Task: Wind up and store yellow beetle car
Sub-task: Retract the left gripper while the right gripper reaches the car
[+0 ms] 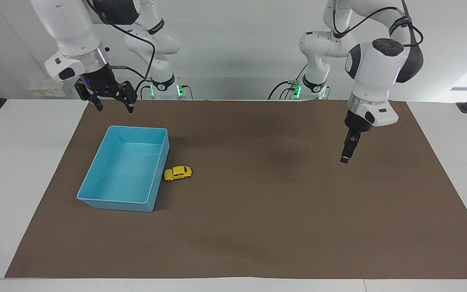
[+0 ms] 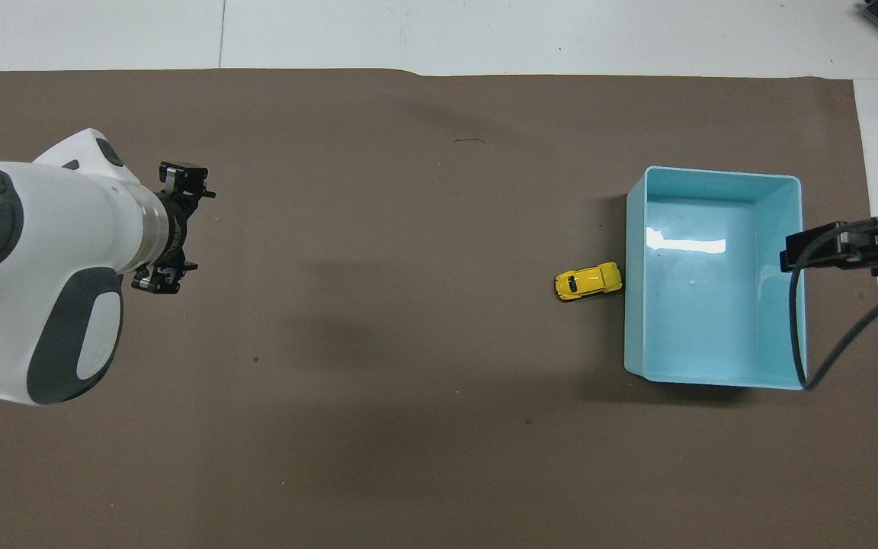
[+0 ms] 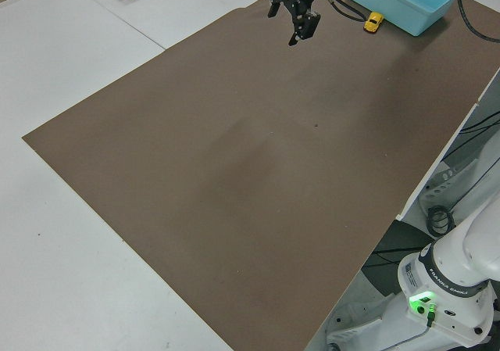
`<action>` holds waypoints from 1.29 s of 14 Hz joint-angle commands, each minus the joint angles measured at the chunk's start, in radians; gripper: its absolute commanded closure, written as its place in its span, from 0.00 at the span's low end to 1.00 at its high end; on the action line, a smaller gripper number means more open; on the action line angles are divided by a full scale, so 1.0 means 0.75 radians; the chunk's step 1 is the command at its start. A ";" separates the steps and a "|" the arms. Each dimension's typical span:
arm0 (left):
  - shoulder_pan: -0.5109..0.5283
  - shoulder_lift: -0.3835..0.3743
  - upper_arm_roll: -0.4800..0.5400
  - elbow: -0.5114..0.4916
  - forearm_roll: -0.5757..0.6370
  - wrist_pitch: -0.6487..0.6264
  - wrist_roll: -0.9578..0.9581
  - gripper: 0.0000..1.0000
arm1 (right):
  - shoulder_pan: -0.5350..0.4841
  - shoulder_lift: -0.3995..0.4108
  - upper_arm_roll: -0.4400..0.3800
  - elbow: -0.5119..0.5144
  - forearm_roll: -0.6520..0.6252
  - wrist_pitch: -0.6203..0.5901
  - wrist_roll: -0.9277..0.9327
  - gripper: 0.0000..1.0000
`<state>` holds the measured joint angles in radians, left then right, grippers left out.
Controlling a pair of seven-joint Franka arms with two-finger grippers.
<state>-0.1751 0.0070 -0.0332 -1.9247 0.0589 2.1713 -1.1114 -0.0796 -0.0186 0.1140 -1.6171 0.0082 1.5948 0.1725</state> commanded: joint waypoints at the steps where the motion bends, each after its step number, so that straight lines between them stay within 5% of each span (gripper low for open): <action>1: 0.023 -0.017 -0.017 0.010 0.024 -0.052 0.242 0.00 | 0.039 -0.016 0.016 -0.067 0.012 0.074 0.191 0.00; 10: 0.131 -0.062 -0.017 0.010 0.020 -0.213 1.039 0.00 | 0.094 0.041 0.018 -0.149 -0.005 0.197 0.925 0.00; 18: 0.182 -0.128 -0.009 0.138 -0.005 -0.475 1.324 0.00 | 0.237 0.104 0.016 -0.284 -0.113 0.428 1.602 0.00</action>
<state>-0.0681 -0.0754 -0.0305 -1.8817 0.0588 1.9054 -0.1728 0.0625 0.0400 0.1198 -1.8089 -0.0329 1.8812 1.2451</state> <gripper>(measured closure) 0.000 0.000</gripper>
